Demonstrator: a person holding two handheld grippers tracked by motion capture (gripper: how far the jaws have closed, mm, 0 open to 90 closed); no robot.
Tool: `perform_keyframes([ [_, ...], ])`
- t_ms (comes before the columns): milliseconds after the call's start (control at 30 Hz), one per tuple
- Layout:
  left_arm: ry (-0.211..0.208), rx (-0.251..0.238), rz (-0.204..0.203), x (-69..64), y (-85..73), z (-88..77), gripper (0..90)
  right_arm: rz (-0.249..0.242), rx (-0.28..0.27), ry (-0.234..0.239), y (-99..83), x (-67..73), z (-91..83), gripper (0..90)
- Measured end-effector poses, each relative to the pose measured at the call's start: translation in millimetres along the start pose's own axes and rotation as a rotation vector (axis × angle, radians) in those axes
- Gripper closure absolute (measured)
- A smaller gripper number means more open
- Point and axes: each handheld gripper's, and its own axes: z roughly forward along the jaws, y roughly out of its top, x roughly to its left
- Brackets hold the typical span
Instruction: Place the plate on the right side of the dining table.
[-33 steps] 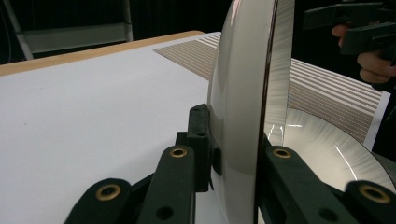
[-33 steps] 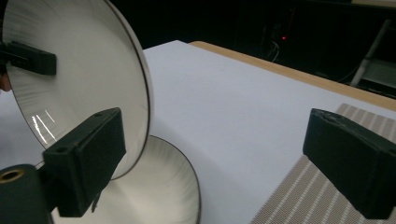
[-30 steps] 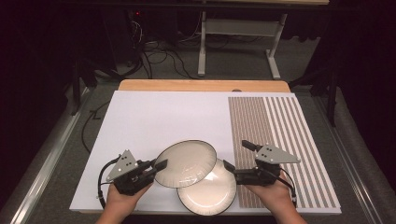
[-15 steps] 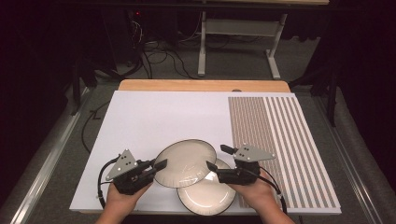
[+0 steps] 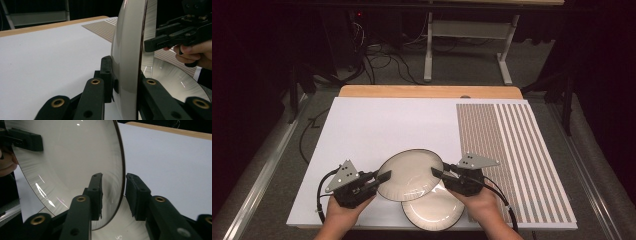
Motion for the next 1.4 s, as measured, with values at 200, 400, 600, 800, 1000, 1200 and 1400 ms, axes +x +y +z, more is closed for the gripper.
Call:
perform_keyframes([
  [200, -0.015, -0.002, -0.029, 2.7, -0.4, 0.6, 79.5, 0.040, 0.008, 0.006, 0.0, -2.4, -0.2, 82.4],
  [400, -0.024, -0.002, -0.050, 3.8, 0.4, -1.0, 80.0, 0.049, -0.009, 0.030, 2.9, -1.8, -6.4, 84.8],
  [600, -0.046, -0.015, -0.063, 2.6, 12.1, 4.1, 79.8, 0.044, -0.031, 0.019, 10.4, -3.8, -20.3, 85.9],
  [800, -0.072, -0.009, -0.037, -1.4, 29.5, 20.5, 79.6, 0.043, -0.058, -0.007, 15.0, -10.9, -36.1, 86.2],
  [1000, -0.094, 0.033, -0.009, -8.4, 47.4, 49.2, 79.6, 0.047, -0.075, -0.055, 15.8, -29.6, -58.3, 86.4],
  [1200, -0.108, 0.044, -0.004, -14.1, 58.4, 68.6, 79.6, 0.053, -0.093, -0.086, 16.3, -42.1, -74.3, 86.5],
  [1400, -0.124, 0.062, 0.003, -21.0, 67.5, 90.8, 79.6, 0.066, -0.105, -0.124, 14.1, -56.1, -90.3, 86.5],
])
